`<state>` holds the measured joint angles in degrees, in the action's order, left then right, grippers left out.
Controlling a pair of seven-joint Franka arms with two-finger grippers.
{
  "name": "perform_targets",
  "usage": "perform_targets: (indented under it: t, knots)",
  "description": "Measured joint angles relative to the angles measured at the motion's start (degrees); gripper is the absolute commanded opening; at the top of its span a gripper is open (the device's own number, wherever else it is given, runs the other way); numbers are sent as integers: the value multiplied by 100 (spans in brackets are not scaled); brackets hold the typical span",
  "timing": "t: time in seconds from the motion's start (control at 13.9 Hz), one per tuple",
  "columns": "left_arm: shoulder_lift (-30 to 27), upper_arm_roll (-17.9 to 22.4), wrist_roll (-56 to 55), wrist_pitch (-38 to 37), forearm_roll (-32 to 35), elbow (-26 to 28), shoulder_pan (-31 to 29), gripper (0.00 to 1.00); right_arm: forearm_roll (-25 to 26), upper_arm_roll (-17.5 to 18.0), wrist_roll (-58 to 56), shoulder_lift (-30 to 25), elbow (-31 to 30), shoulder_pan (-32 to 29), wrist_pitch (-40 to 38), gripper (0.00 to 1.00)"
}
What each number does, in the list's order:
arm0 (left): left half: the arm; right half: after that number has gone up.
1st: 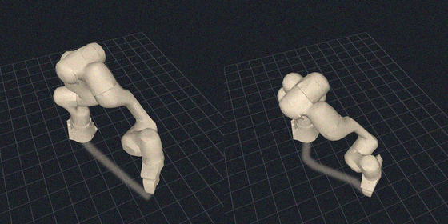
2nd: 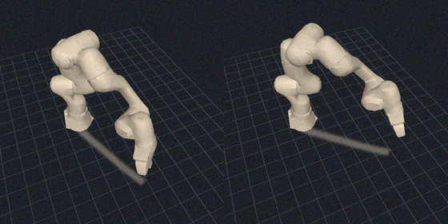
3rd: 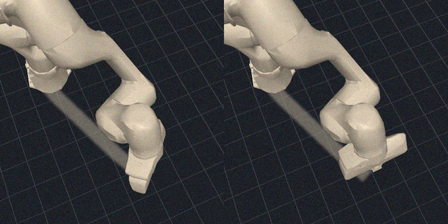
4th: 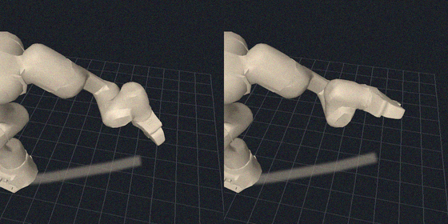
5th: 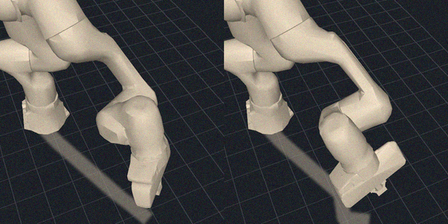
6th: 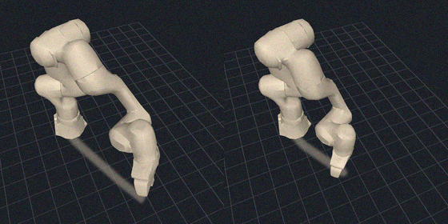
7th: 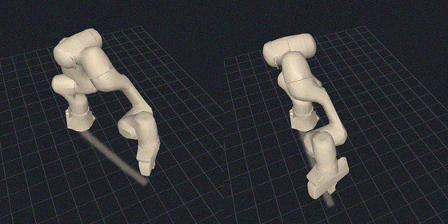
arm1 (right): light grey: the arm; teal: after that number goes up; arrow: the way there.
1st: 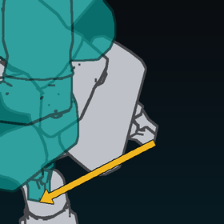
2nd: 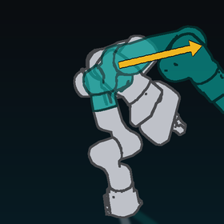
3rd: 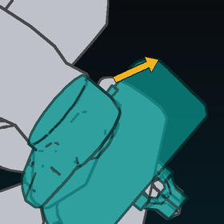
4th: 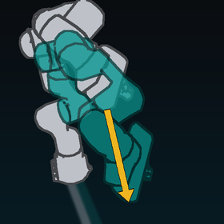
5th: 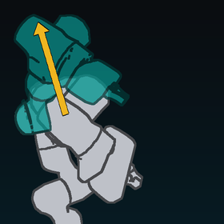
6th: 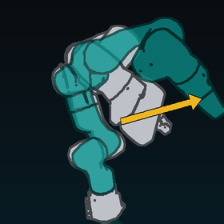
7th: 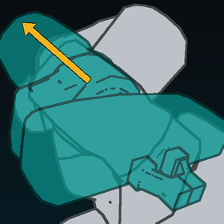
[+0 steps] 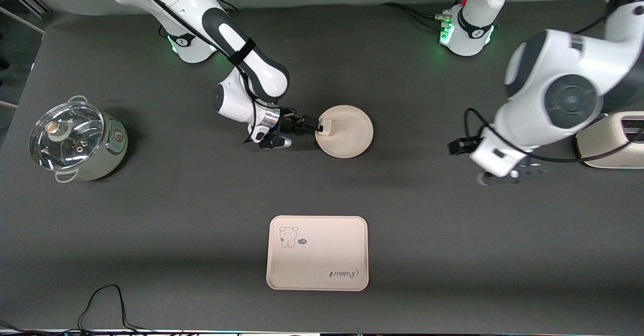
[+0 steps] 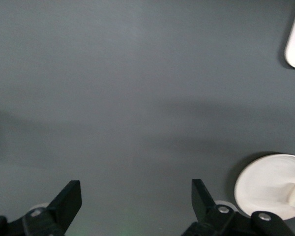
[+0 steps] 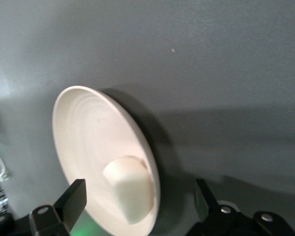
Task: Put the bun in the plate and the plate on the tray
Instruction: 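Grip the plate rim with the right gripper while the left gripper withdraws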
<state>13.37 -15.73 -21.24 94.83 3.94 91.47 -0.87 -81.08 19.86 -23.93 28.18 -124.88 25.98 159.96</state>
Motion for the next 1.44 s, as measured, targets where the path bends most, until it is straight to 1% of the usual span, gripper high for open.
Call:
perform_targets:
  t: [0.07,0.22,0.29,0.5,0.65,0.72,0.86,0.93,1.0,1.15,1.22,1.29,1.44]
  knots:
    - [-82,2,305,-54,9,2,-255,100,0,36,0,71,27,11,118,82]
    - [-278,3,751,-216,10,10,-718,100,0,82,-2,222,127,19,263,69]
    - [-368,2,878,-286,10,14,-863,100,0,84,-17,270,170,20,298,58]
    - [-643,1,1076,-513,16,25,-1077,100,0,84,-39,301,276,18,309,31]
    - [-780,6,1397,-532,25,31,-1230,100,0,85,-42,302,288,19,309,16]
    - [-815,10,1528,-534,25,35,-1325,100,0,85,-42,302,295,19,309,11]
    - [-828,92,1661,-626,24,39,-1358,100,-1,88,-43,306,297,20,309,6]
    - [-834,293,1679,-727,24,39,-1168,100,-1,90,-43,308,297,20,310,4]
    - [-852,720,1687,-805,23,40,-744,100,-1,90,-44,313,298,20,309,3]
    - [-911,1719,1689,-884,23,39,265,100,-1,90,-44,326,302,20,312,0]
    - [-943,2010,1689,-895,23,40,575,100,-1,90,-44,335,310,19,312,0]
    - [-974,2137,1688,-926,23,39,722,100,-1,89,-44,344,319,19,316,0]
    - [-1029,2193,1687,-986,23,42,805,100,-5,89,-44,350,358,19,318,0]
